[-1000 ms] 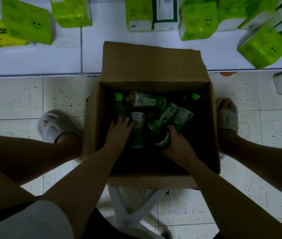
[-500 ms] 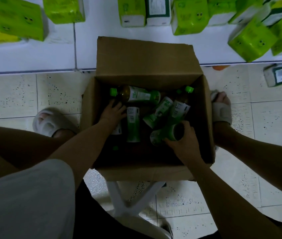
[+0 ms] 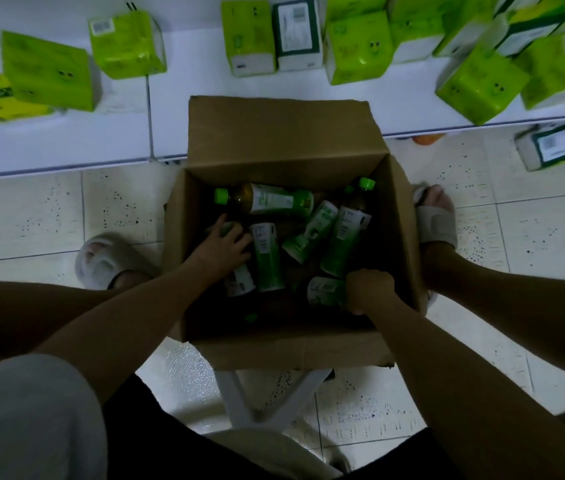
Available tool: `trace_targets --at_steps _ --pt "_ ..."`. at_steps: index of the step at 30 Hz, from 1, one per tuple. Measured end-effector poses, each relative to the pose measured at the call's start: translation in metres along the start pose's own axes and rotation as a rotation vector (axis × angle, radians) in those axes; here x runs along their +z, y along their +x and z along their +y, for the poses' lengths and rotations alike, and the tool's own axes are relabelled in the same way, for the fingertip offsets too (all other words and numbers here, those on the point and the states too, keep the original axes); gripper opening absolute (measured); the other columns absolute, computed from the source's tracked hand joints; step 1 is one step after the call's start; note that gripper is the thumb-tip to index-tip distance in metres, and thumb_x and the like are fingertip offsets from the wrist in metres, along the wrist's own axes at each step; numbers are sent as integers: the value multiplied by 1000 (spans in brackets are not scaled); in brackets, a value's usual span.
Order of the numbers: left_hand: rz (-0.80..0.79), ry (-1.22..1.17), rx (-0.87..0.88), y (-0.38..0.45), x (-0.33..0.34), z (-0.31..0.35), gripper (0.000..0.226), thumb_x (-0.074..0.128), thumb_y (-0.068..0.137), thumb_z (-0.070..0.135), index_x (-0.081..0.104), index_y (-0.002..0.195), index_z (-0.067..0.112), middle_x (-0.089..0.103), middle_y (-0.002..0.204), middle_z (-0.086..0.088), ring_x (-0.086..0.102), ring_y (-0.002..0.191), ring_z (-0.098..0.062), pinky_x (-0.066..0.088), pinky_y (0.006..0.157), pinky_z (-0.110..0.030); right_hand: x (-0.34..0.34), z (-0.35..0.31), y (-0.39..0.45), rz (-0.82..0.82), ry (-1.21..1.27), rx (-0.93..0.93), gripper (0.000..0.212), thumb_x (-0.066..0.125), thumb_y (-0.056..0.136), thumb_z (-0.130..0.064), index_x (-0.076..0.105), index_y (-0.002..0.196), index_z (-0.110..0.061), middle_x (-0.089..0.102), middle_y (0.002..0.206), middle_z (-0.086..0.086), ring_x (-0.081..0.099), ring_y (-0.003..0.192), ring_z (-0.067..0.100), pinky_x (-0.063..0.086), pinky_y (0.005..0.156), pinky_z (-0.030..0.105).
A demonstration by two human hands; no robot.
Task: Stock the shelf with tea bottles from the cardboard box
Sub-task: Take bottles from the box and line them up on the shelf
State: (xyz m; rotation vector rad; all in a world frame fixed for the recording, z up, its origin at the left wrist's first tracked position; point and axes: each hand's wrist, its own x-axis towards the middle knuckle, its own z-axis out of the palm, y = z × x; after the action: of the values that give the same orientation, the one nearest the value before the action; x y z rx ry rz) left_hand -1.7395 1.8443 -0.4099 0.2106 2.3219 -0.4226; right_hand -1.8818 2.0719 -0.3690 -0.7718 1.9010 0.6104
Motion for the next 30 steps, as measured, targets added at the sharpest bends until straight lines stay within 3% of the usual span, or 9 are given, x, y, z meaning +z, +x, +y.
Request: trace_targets --at_steps 4,8,10,12,14,18,21,25,30 --pt "59 -196 -47 -22 -16 -12 60 56 90 28 31 145 23 24 150 -11 23 136 -40 17 116 -56 13 7 -12 206 165 -15 41 61 89 -45 61 113 -11 66 108 8 65 97 25 44 71 30" --pt "139 -608 -135 -45 -30 -30 72 65 83 44 32 145 27 33 143 -6 34 124 -31 32 109 -45 11 9 -28 182 749 -114 59 73 78 -48 59 123 -13 67 113 6 64 103 25 52 83 34" --pt "222 -850 -212 -58 -40 -33 79 70 73 55 39 141 28 40 137 -5 41 117 -30 38 103 -42 7 0 -41 246 1054 -186 52 77 76 -42 65 121 -18 71 107 0 66 101 22 55 86 38" --pt "356 -1108 -296 -74 -50 -31 93 68 54 70 49 133 26 50 128 -4 50 113 -27 42 101 -43 -2 -11 -57 329 1268 -224 40 78 77 -35 68 114 -21 71 94 -7 68 92 16 55 73 29" --pt "532 -1373 -367 -91 -58 -30 91 72 45 71 58 123 27 59 121 0 57 110 -20 47 98 -42 -19 -22 -77 385 1396 -287 34 76 81 -32 67 113 -23 70 94 -9 67 89 9 51 67 20" --pt "705 -1685 -359 -129 -91 -46 72 84 51 51 61 116 30 69 111 7 65 100 -5 54 91 -29 -63 -33 -121 459 1433 -429 29 71 85 -36 65 112 -27 71 106 -4 66 95 11 51 73 23" --pt "838 -1699 -350 -165 -123 -67 45 86 67 28 61 102 39 68 94 22 65 79 9 52 68 -9 -93 -40 -160 547 1405 -583 21 72 84 -34 65 104 -30 72 100 -6 69 92 11 55 75 26" --pt "1056 -1664 -349 -217 -168 -98 34 82 71 27 65 100 30 71 95 16 68 86 0 57 71 -17 -133 -52 -214 729 1348 -733 19 74 83 -29 67 101 -31 75 97 -5 72 90 14 59 78 34" --pt "1311 -1619 -337 -286 -228 -136 14 73 81 23 66 90 31 73 77 20 70 73 3 53 57 -15 -186 -57 -283 898 1356 -873 20 77 79 -30 70 97 -28 76 90 -7 73 83 9 55 67 22"
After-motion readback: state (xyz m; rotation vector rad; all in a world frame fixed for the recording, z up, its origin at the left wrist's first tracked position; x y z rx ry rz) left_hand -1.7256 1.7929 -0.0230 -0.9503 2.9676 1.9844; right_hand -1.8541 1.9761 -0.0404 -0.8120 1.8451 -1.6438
